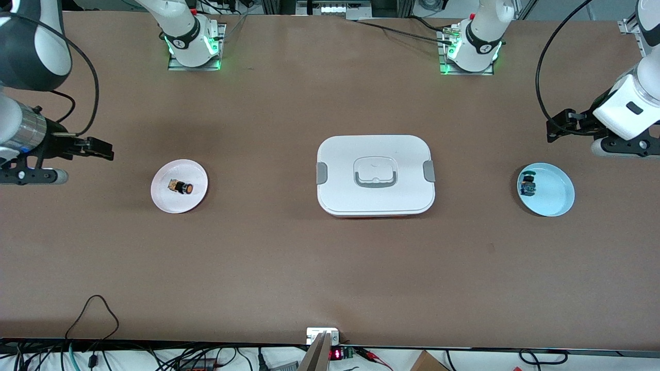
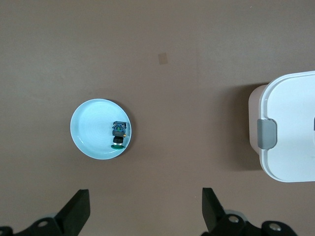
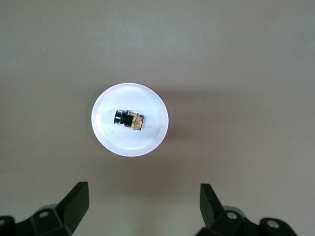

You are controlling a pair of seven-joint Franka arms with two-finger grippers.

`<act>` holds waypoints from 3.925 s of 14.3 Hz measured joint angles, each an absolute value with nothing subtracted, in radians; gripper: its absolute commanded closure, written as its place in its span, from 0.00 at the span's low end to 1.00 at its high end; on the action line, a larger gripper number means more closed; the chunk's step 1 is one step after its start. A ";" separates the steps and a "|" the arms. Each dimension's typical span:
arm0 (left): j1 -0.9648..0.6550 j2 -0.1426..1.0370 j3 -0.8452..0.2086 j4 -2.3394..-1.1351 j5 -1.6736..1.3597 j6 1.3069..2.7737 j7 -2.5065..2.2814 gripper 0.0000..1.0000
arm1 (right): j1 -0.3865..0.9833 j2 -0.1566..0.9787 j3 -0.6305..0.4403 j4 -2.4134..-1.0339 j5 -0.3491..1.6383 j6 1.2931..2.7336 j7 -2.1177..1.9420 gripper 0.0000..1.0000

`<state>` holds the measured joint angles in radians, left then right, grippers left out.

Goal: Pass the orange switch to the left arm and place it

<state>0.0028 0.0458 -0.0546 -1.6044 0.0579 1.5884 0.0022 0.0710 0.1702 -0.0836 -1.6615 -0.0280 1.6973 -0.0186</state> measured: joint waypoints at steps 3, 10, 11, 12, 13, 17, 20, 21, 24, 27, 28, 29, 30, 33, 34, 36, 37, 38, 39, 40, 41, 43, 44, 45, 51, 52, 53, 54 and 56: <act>0.003 0.046 -0.055 -1.604 0.058 1.588 0.002 0.00 | 0.081 0.174 -0.083 -1.736 -0.028 1.781 -0.019 0.00; 0.003 0.046 -0.055 -1.604 0.058 1.588 0.002 0.00 | 0.081 0.175 -0.083 -1.913 -0.028 1.973 -0.018 0.00; 0.003 0.046 -0.055 -1.604 0.058 1.588 0.002 0.00 | 0.081 0.175 -0.083 -1.942 -0.027 2.001 -0.015 0.00; 0.003 0.046 -0.055 -1.604 0.058 1.588 0.002 0.00 | 0.081 0.175 -0.083 -1.969 -0.027 2.029 -0.008 0.00; 0.003 0.046 -0.055 -1.604 0.058 1.588 0.002 0.00 | 0.081 0.175 -0.083 -1.998 -0.026 2.062 -0.001 0.00; 0.003 0.046 -0.055 -1.604 0.058 1.588 0.002 0.00 | 0.083 0.182 -0.079 -2.122 -0.024 2.231 0.005 0.00; 0.003 0.046 -0.055 -1.604 0.058 1.588 0.002 0.00 | 0.094 0.214 -0.078 -2.165 -0.024 2.296 0.005 0.00; 0.003 0.046 -0.055 -1.604 0.058 1.588 0.002 0.00 | 0.100 0.228 -0.077 -2.166 -0.024 2.302 0.005 0.00; 0.003 0.046 -0.055 -1.604 0.058 1.588 0.002 0.00 | 0.123 0.268 -0.075 -2.166 -0.024 2.342 0.006 0.00; 0.003 0.046 -0.055 -1.604 0.058 1.588 0.002 0.00 | 0.136 0.302 -0.075 -2.166 -0.020 2.378 0.011 0.00; 0.003 0.046 -0.055 -1.604 0.058 1.588 0.002 0.00 | 0.136 0.310 -0.075 -2.166 -0.005 2.385 0.012 0.00; 0.003 0.046 -0.055 -1.604 0.058 1.588 0.002 0.00 | 0.136 0.318 -0.075 -2.166 0.022 2.394 0.012 0.00; 0.003 0.046 -0.055 -1.604 0.058 1.588 0.002 0.00 | 0.135 0.325 -0.075 -2.166 0.056 2.402 0.013 0.00; 0.003 0.046 -0.055 -1.604 0.058 1.588 0.002 0.00 | 0.135 0.343 -0.076 -2.165 0.161 2.418 0.013 0.00; 0.003 0.046 -0.055 -1.604 0.058 1.588 0.002 0.00 | 0.135 0.348 -0.076 -2.164 0.171 2.427 0.013 0.00; 0.003 0.046 -0.055 -1.604 0.058 1.588 0.002 0.00 | 0.134 0.358 -0.076 -2.164 0.174 2.442 0.013 0.00; 0.003 0.046 -0.055 -1.604 0.058 1.588 0.002 0.00 | 0.134 0.363 -0.077 -2.164 0.174 2.448 0.013 0.00; 0.003 0.046 -0.055 -1.604 0.058 1.588 0.002 0.00 | 0.134 0.368 -0.077 -2.164 0.174 2.454 0.013 0.00; 0.003 0.046 -0.055 -1.604 0.058 1.588 0.002 0.00 | 0.134 0.373 -0.077 -2.164 0.174 2.459 0.013 0.00; 0.003 0.046 -0.055 -1.604 0.058 1.588 0.002 0.00 | 0.134 0.377 -0.077 -2.164 0.174 2.464 0.013 0.00; 0.003 0.046 -0.055 -1.604 0.058 1.588 0.002 0.00 | 0.134 0.382 -0.078 -2.164 0.174 2.472 0.013 0.00; 0.003 0.046 -0.055 -1.604 0.058 1.588 0.002 0.00 | 0.134 0.393 -0.078 -2.164 0.174 2.497 0.013 0.00; 0.003 0.046 -0.055 -1.604 0.058 1.588 0.002 0.00 | 0.134 0.399 -0.079 -2.164 0.174 2.505 0.013 0.00; 0.003 0.046 -0.055 -1.604 0.058 1.588 0.002 0.00 | 0.134 0.404 -0.079 -2.164 0.174 2.512 0.013 0.00; 0.003 0.046 -0.055 -1.604 0.058 1.588 0.002 0.00 | 0.133 0.423 -0.079 -2.166 0.174 2.556 0.013 0.00; 0.003 0.046 -0.055 -1.604 0.058 1.588 0.002 0.00 | 0.132 0.427 -0.080 -2.170 0.175 2.568 0.015 0.00; 0.003 0.046 -0.055 -1.604 0.058 1.588 0.002 0.00 | 0.130 0.429 -0.080 -2.176 0.178 2.580 0.016 0.00; 0.003 0.046 -0.055 -1.604 0.058 1.588 0.002 0.00 | 0.128 0.429 -0.080 -2.181 0.181 2.589 0.018 0.00; 0.003 0.046 -0.055 -1.604 0.058 1.588 0.002 0.00 | 0.126 0.429 -0.081 -2.191 0.186 2.603 0.021 0.00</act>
